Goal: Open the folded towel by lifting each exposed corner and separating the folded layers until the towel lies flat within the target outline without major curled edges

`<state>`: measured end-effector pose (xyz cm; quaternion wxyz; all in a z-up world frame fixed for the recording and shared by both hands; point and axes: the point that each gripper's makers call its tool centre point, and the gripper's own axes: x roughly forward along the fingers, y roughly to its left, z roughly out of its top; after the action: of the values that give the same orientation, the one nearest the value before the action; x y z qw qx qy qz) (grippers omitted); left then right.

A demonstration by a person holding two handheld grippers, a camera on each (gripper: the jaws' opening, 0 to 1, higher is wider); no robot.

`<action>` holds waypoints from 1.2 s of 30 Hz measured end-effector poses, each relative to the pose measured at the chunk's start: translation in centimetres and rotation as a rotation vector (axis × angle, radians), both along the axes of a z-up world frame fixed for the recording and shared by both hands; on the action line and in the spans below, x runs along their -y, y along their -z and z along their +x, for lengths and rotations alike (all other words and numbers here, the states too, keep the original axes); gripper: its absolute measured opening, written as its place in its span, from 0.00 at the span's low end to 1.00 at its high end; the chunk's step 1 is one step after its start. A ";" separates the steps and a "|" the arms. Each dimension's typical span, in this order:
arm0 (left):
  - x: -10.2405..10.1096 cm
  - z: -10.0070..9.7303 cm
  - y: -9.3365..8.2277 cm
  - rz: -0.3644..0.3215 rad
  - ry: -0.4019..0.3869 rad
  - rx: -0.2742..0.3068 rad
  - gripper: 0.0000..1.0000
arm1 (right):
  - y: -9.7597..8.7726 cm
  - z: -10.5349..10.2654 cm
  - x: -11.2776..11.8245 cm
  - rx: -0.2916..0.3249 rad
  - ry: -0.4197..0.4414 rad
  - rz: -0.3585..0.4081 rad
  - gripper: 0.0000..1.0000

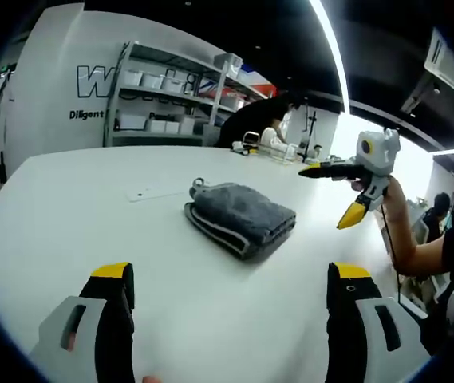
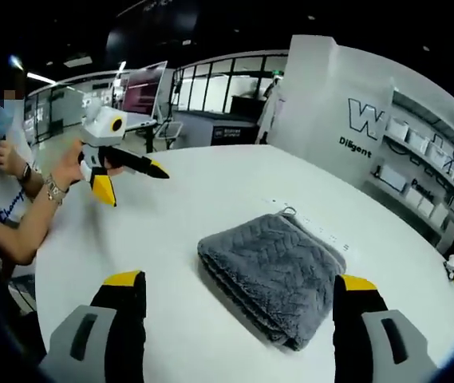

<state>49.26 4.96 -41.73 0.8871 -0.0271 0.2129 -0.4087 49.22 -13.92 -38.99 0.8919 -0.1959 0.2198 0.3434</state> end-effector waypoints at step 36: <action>-0.1 0.3 0.2 0.009 -0.011 -0.007 0.99 | 5.5 4.2 -7.2 0.107 -0.312 -0.276 0.02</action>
<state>49.60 5.05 -41.96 0.8887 -0.0258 0.2178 -0.4027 53.40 -6.71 -44.46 0.8030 -0.3657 0.1841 0.4331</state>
